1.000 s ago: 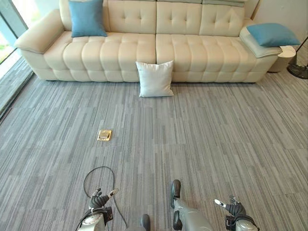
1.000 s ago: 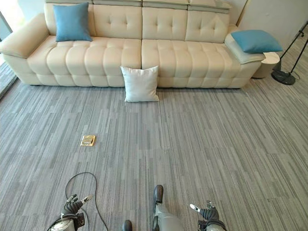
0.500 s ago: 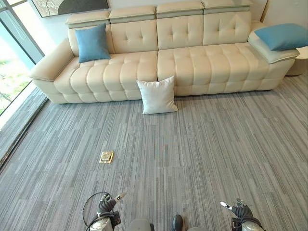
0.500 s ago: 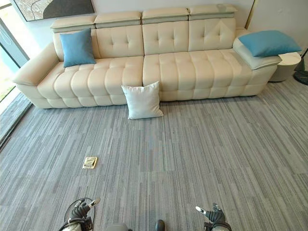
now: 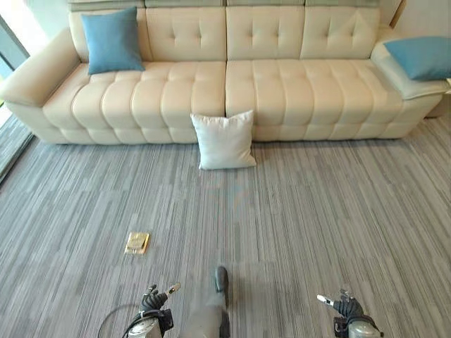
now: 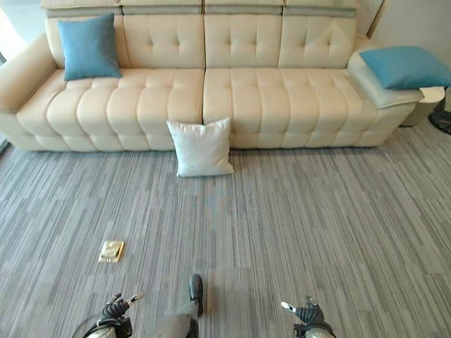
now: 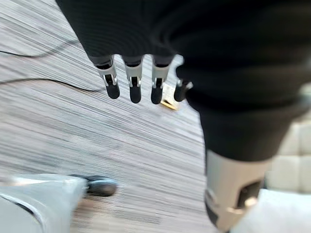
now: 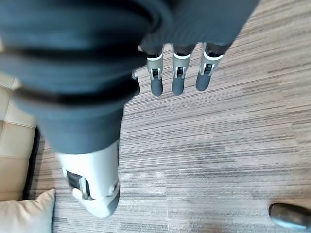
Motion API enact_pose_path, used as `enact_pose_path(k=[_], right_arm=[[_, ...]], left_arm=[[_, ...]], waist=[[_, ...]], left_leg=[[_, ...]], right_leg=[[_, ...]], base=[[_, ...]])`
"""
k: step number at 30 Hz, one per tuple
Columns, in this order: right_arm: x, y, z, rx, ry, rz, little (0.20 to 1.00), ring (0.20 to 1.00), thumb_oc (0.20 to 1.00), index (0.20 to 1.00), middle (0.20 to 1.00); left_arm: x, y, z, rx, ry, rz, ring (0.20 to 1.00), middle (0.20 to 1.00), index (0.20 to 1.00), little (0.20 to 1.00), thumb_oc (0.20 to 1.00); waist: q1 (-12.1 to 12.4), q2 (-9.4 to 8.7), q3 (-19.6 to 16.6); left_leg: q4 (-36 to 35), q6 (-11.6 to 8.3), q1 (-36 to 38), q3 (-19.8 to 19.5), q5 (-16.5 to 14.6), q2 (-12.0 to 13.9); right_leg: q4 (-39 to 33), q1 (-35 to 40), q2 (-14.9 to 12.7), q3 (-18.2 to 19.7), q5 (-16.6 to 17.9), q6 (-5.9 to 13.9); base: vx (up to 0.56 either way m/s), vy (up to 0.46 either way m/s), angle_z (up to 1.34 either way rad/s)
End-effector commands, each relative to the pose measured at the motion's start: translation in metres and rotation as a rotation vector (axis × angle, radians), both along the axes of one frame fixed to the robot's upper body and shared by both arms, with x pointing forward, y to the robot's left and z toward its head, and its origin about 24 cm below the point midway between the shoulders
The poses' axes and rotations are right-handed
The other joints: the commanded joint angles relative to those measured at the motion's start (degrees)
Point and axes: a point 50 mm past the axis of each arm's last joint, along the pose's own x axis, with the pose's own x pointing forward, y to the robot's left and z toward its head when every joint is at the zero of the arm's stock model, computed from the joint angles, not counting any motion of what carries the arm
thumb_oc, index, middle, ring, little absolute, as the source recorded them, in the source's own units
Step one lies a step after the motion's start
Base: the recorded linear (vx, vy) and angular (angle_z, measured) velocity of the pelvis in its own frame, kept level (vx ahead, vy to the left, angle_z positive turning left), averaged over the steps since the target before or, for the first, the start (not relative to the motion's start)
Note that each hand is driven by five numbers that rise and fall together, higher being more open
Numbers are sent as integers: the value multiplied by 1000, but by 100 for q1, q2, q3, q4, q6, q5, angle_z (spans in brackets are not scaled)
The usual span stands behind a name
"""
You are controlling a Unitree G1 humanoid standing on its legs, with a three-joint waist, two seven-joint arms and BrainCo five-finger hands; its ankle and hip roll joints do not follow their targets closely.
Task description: Pick up all the scattered cushions and arrange them neatly on the sofa.
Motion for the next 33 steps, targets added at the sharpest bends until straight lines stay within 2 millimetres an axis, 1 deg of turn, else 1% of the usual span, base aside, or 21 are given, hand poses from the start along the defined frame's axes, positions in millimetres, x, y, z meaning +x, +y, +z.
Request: enact_pose_path(k=[1,3,5,7,9,11,12,13,14,15,16,18,21,23,25,26,29,30,31,32,33], right_arm=[[28,14,11,14,-114,74,1000,1000,1000,1000,1000],[32,16,11,15,-117,85,1000,1000,1000,1000,1000],[35,18,12,12,-127,94,1000,1000,1000,1000,1000],[33,18,12,8,-118,92,1000,1000,1000,1000,1000],[30,18,9,13,-102,83,1000,1000,1000,1000,1000],[28,15,8,10,-91,66,1000,1000,1000,1000,1000],[28,15,8,8,-87,65,1000,1000,1000,1000,1000],[28,15,7,8,-81,61,1000,1000,1000,1000,1000],[28,14,8,3,-84,57,1000,1000,1000,1000,1000],[29,13,8,3,-83,52,1000,1000,1000,1000,1000],[27,12,8,-3,-81,49,1000,1000,1000,1000,1000],[26,9,9,-9,-83,43,1000,1000,1000,1000,1000],[19,6,6,-14,-60,36,1000,1000,1000,1000,1000],[20,3,7,-19,-62,33,1000,1000,1000,1000,1000],[21,-3,9,-21,-76,20,1000,1000,1000,1000,1000],[21,-3,9,-21,-76,20,1000,1000,1000,1000,1000],[22,-8,11,-36,-76,20,1000,1000,1000,1000,1000],[22,-10,12,-41,-77,19,1000,1000,1000,1000,1000],[22,-10,12,-41,-77,19,1000,1000,1000,1000,1000],[25,-13,14,-48,-88,13,1000,1000,1000,1000,1000],[25,-15,15,-51,-89,9,1000,1000,1000,1000,1000]], left_arm=[[28,22,24,121,-126,-106,1000,1000,1000,1000,1000],[33,24,27,130,-137,-111,1000,1000,1000,1000,1000],[36,25,29,131,-153,-106,1000,1000,1000,1000,1000],[39,22,30,121,-163,-105,1000,1000,1000,1000,1000],[43,20,31,115,-173,-100,1000,1000,1000,1000,1000],[43,20,30,106,-171,-93,1000,1000,1000,1000,1000],[44,19,30,105,-171,-93,1000,1000,1000,1000,1000],[44,19,29,104,-166,-93,1000,1000,1000,1000,1000],[45,21,30,110,-168,-98,1000,1000,1000,1000,1000],[45,20,29,114,-165,-105,1000,1000,1000,1000,1000],[48,21,31,120,-174,-113,1000,1000,1000,1000,1000],[49,20,32,120,-184,-122,1000,1000,1000,1000,1000],[45,13,28,103,-173,-133,1000,1000,1000,1000,1000],[44,10,26,92,-170,-126,1000,1000,1000,1000,1000],[42,6,24,76,-162,-133,1000,1000,1000,1000,1000],[42,6,24,76,-162,-133,1000,1000,1000,1000,1000],[46,2,26,69,-175,-150,1000,1000,1000,1000,1000],[47,1,26,63,-179,-152,1000,1000,1000,1000,1000],[47,1,26,63,-179,-152,1000,1000,1000,1000,1000],[50,-2,28,59,-193,-165,1000,1000,1000,1000,1000],[51,-3,29,60,-199,-174,1000,1000,1000,1000,1000]], waist=[[165,-103,-191],[176,-108,-75],[159,-71,71],[126,26,170],[103,131,269],[120,193,308],[138,213,342],[135,183,326],[119,169,331],[104,134,317],[87,122,299],[48,148,267],[29,190,91],[-20,281,17],[-77,389,-58],[-82,391,-59],[-113,411,-22],[-104,388,15],[-108,391,14],[-74,348,116],[-59,339,165]], left_leg=[[-898,-552,802,-387,-387,180],[-898,-402,1067,-347,-552,75],[-898,-262,1298,-330,-675,-19],[-898,-249,1435,-355,-775,33],[-898,-329,1604,-352,-813,137],[-898,-430,1750,-310,-916,191],[-898,-458,1788,-273,-907,232],[-898,-519,1865,-265,-961,205],[-898,-557,1912,-267,-984,204],[-898,-597,1967,-234,-1039,187],[-898,-631,2016,-223,-1066,174],[-898,-664,2160,-240,-1140,182],[-898,-699,2488,-305,-1265,211],[-811,-787,2649,-347,-1099,347],[-296,-940,2598,-412,-885,506],[-283,-942,2590,-417,-893,509],[810,-1211,2274,-336,-522,603],[1216,-1253,2090,-324,-420,634],[1243,-1255,2074,-329,-433,639],[2106,-1303,1690,-363,-211,661],[2388,-1313,1550,-357,-191,671]], right_leg=[[975,-1020,-559,309,1176,242],[2026,-1467,-702,298,1658,288],[2797,-1764,-996,97,2027,257],[3055,-2211,-903,130,1578,157],[2530,-2563,-601,3,884,52],[1537,-2562,-532,-226,679,105],[804,-2586,-370,-278,868,123],[-183,-2550,-196,-224,1114,234],[-513,-2480,-150,-181,1259,293],[-1188,-2509,-76,-146,1509,384],[-1417,-2612,-63,-130,1574,445],[-1417,-2708,-41,-83,1589,475],[-1417,-2414,-45,-225,1684,355],[-1267,-2270,20,-266,1614,242],[-1043,-2148,93,-272,1328,49],[-1037,-2151,93,-277,1323,48],[-1026,-1808,150,-241,1050,-134],[-1053,-1691,151,-224,989,-192],[-1054,-1693,155,-229,989,-194],[-1086,-1487,176,-144,881,-319],[-1084,-1423,175,-114,845,-353]], base=[[343,298,9],[280,276,9],[263,270,36],[233,152,41],[251,48,16],[278,-12,27],[296,-79,20],[271,-99,16],[334,-109,12],[334,-101,5],[338,-104,-1],[363,-105,20],[476,-168,19],[451,-220,6],[433,-261,37],[359,-247,40],[265,-226,-15],[168,-177,-23],[210,-238,-30],[200,-220,-33],[266,-283,-32]])
